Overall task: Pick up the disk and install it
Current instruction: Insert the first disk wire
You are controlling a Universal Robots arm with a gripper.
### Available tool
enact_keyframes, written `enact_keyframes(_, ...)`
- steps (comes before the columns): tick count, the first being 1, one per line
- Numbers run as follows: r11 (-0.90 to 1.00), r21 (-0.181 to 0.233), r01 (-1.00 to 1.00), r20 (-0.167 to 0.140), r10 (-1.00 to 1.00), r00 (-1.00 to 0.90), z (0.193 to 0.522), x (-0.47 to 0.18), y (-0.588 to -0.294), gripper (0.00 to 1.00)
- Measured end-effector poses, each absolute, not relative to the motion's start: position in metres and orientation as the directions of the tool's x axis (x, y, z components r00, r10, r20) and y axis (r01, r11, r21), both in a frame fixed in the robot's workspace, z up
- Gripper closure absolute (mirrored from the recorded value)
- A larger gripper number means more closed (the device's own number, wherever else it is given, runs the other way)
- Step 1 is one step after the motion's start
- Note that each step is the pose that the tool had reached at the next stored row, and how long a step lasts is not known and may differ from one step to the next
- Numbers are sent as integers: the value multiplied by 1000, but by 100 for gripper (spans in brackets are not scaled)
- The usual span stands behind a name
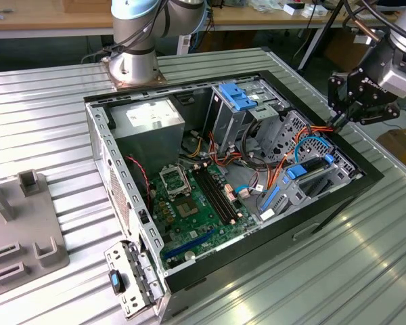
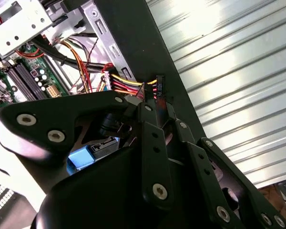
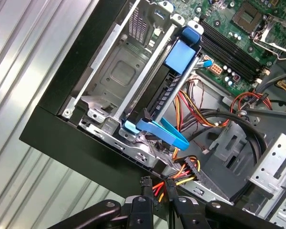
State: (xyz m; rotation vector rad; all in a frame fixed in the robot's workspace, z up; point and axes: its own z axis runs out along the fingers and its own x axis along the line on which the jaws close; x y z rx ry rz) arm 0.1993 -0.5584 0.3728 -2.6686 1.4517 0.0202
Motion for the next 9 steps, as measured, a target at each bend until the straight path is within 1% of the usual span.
enact_keyframes(9, -539, -85, -838, -61, -836, 545, 373, 199, -559, 76)
